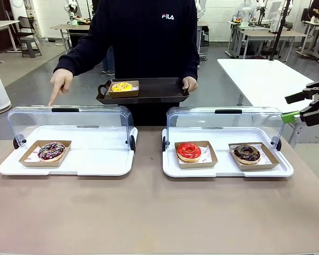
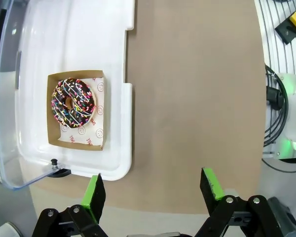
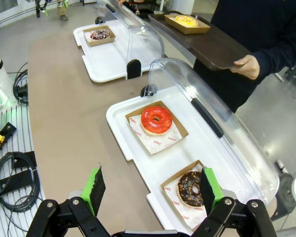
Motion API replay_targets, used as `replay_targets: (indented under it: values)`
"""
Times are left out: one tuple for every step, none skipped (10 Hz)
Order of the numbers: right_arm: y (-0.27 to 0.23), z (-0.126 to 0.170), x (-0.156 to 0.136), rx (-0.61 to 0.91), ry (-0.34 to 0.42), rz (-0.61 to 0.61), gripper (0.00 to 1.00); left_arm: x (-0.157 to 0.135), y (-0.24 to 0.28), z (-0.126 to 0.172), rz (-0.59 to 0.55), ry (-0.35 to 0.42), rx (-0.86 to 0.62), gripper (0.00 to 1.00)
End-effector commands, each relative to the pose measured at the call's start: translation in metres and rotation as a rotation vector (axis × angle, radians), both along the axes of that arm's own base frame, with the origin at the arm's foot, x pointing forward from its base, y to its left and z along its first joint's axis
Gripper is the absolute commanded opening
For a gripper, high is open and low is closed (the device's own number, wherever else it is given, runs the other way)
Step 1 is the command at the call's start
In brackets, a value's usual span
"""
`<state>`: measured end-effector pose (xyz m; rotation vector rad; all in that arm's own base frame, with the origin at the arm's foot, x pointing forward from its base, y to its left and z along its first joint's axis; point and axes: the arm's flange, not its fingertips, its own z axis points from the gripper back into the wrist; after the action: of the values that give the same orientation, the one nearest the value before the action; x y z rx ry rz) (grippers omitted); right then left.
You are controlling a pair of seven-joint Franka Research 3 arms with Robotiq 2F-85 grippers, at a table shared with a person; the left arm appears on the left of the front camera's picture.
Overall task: Provide the desired donut to the person.
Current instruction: Pick up and lift the Paper togo box containing the Donut pointed at by the person.
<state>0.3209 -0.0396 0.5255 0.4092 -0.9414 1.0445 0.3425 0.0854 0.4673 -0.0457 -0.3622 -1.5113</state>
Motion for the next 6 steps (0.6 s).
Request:
replay_targets:
  values:
    - [0.002,-0.001,0.003,0.023,-0.005,0.011,1.00,0.002,0.000,-0.003,-0.022,0.000,0.006,1.00]
    - [0.002,-0.001,0.003,0.023,-0.005,0.011,1.00,0.019,-0.007,-0.010,-0.050,-0.045,0.016,1.00]
    - [0.002,-0.001,0.003,0.023,-0.005,0.011,1.00,0.032,-0.014,-0.022,-0.074,-0.071,0.044,1.00]
    - [0.002,-0.001,0.003,0.023,-0.005,0.011,1.00,0.052,-0.017,-0.039,-0.057,-0.078,0.060,1.00]
    - [0.002,-0.001,0.003,0.023,-0.005,0.011,1.00,0.063,-0.019,-0.049,-0.062,-0.096,0.072,1.00]
    - [0.002,-0.001,0.003,0.023,-0.005,0.011,1.00,0.075,-0.022,-0.062,-0.075,-0.095,0.086,1.00]
